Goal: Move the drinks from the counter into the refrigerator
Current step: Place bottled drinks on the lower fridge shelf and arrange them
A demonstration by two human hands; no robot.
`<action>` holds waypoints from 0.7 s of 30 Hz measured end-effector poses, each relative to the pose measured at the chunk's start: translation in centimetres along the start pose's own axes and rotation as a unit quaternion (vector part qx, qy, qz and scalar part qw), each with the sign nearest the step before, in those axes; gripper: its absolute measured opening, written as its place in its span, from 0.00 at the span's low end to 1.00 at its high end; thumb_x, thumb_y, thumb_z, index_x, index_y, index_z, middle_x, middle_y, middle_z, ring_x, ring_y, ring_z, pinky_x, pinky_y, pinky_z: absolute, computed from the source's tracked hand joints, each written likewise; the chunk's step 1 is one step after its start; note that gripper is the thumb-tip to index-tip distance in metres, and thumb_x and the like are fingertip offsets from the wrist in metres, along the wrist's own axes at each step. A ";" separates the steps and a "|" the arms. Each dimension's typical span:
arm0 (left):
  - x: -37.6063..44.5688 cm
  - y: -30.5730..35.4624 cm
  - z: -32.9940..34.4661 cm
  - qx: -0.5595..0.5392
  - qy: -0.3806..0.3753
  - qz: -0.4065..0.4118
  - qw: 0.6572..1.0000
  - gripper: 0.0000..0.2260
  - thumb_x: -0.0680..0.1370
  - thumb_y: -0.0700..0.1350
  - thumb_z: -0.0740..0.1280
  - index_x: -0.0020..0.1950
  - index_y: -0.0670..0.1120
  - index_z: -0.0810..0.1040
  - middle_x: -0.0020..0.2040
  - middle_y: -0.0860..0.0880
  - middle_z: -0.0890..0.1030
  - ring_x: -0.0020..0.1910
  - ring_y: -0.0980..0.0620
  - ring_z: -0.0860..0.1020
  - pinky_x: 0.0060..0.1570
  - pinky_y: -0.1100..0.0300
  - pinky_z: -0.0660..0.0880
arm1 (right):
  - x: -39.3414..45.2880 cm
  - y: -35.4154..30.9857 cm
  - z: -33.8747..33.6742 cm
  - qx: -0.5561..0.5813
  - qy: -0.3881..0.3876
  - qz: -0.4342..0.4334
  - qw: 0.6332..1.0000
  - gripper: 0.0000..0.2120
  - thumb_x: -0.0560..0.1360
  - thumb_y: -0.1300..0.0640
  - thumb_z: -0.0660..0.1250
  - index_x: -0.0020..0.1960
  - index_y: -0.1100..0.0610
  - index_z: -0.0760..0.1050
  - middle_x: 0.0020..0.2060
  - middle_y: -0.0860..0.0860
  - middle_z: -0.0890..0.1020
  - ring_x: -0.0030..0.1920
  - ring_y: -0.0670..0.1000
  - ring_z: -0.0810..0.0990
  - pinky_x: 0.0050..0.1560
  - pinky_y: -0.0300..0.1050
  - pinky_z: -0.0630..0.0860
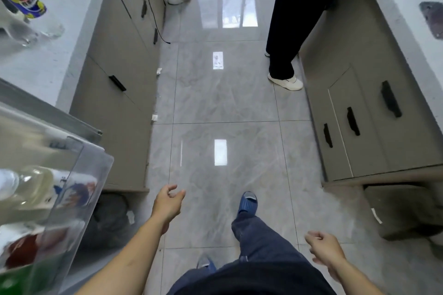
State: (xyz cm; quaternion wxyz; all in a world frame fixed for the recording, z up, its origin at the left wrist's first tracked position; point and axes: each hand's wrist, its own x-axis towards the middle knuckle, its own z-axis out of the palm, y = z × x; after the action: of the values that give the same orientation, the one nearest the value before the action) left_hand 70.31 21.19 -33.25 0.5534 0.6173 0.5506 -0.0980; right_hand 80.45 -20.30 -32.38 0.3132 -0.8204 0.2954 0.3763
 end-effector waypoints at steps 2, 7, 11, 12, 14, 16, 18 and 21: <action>0.4 0.5 0.0 0.016 0.021 -0.031 0.999 0.15 0.78 0.47 0.69 0.64 0.46 0.76 0.48 0.46 0.80 0.41 0.48 0.78 0.45 0.52 0.79 | 1.7 -3.9 -0.7 -0.026 -0.008 -0.008 1.000 0.14 0.78 0.58 0.66 0.62 0.60 0.77 0.47 0.53 0.81 0.45 0.55 0.80 0.40 0.46 0.76; 1.2 2.4 0.0 0.009 0.080 -0.092 0.992 0.13 0.80 0.44 0.67 0.64 0.43 0.77 0.42 0.47 0.80 0.39 0.48 0.77 0.39 0.57 0.76 | 5.3 -16.7 -1.7 -0.086 -0.048 -0.104 0.990 0.15 0.78 0.56 0.67 0.64 0.58 0.76 0.53 0.55 0.81 0.52 0.56 0.80 0.56 0.52 0.78; 2.1 3.4 0.4 -0.035 0.107 -0.145 0.983 0.12 0.80 0.44 0.67 0.62 0.42 0.78 0.53 0.42 0.81 0.47 0.44 0.77 0.44 0.53 0.76 | 6.7 -26.6 -1.3 -0.091 -0.082 -0.171 0.978 0.13 0.77 0.56 0.68 0.61 0.57 0.77 0.47 0.51 0.81 0.49 0.53 0.80 0.54 0.52 0.78; 2.5 3.7 0.4 -0.048 0.115 -0.153 0.980 0.12 0.80 0.44 0.67 0.62 0.42 0.78 0.56 0.41 0.80 0.48 0.43 0.76 0.45 0.52 0.76 | 7.0 -29.0 -0.9 -0.093 -0.089 -0.183 0.975 0.12 0.77 0.56 0.68 0.60 0.57 0.78 0.46 0.50 0.81 0.48 0.53 0.81 0.54 0.52 0.79; 3.7 4.3 0.6 -0.069 0.125 -0.173 0.974 0.12 0.80 0.43 0.67 0.62 0.40 0.78 0.58 0.40 0.80 0.48 0.43 0.75 0.45 0.52 0.75 | 7.8 -33.6 0.3 -0.102 -0.109 -0.204 0.967 0.11 0.76 0.55 0.69 0.58 0.56 0.78 0.44 0.49 0.81 0.46 0.52 0.81 0.51 0.51 0.79; 5.2 4.8 0.7 -0.086 0.128 -0.199 0.968 0.13 0.80 0.43 0.67 0.62 0.40 0.78 0.59 0.39 0.79 0.49 0.43 0.76 0.44 0.53 0.75 | 8.7 -37.9 1.8 -0.122 -0.130 -0.221 0.959 0.11 0.76 0.55 0.68 0.58 0.56 0.78 0.43 0.50 0.80 0.43 0.52 0.79 0.47 0.48 0.76; 6.8 5.6 0.8 -0.107 0.143 -0.217 0.960 0.12 0.80 0.43 0.67 0.61 0.39 0.78 0.57 0.40 0.79 0.49 0.42 0.76 0.44 0.54 0.75 | 9.5 -41.9 3.6 -0.145 -0.137 -0.240 0.950 0.10 0.77 0.55 0.68 0.57 0.56 0.78 0.42 0.51 0.79 0.41 0.51 0.77 0.44 0.46 0.75; 9.3 8.0 0.2 -0.137 0.153 -0.238 0.949 0.12 0.80 0.44 0.66 0.61 0.40 0.78 0.57 0.42 0.79 0.53 0.40 0.78 0.46 0.53 0.77 | 10.4 -47.9 5.8 -0.174 -0.142 -0.258 0.940 0.07 0.77 0.55 0.68 0.54 0.55 0.77 0.38 0.51 0.80 0.36 0.50 0.77 0.36 0.43 0.75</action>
State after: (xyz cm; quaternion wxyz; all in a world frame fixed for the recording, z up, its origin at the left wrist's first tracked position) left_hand 80.20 28.13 -35.53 0.5024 0.3940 0.7678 -0.0545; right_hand 118.12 11.55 -29.76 0.2910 -0.8482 -0.0442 0.4404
